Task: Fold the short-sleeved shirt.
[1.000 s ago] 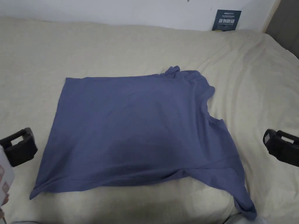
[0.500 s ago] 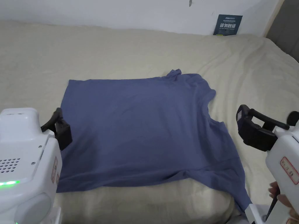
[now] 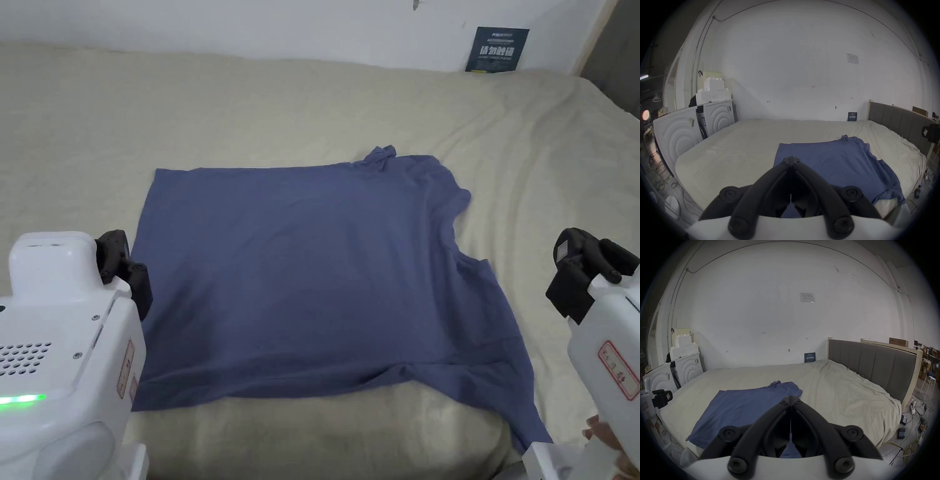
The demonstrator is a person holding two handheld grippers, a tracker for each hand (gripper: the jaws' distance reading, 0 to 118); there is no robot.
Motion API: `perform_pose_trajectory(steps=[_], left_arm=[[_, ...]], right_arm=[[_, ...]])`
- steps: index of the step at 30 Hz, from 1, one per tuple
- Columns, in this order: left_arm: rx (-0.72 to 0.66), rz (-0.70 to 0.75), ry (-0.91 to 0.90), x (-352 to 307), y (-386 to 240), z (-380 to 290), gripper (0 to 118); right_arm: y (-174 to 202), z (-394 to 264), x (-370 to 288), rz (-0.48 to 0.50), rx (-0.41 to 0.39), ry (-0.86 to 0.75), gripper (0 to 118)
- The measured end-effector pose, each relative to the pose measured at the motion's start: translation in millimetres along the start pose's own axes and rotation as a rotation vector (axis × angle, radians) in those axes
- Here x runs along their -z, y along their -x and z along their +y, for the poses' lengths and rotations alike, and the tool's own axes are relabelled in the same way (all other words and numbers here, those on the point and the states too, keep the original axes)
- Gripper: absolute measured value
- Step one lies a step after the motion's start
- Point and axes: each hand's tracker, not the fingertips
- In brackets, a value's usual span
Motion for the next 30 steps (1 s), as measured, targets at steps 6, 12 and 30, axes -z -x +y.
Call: perform_pose_trajectory(steps=[6, 12, 30], left_arm=[[-0.005, -0.005, 0.038, 3, 10, 2, 0], [-0.044, 0.008, 0.249, 20, 39, -5, 68], [-0.033, 0.046, 0.863, 76, 72, -110, 61]], right_arm=[[0, 0, 0, 0.012, -0.003, 0.016, 3], [-1, 0, 2, 0.013, -0.007, 0.035, 3], [-5, -16, 11, -0.006, 0.005, 0.109, 3]])
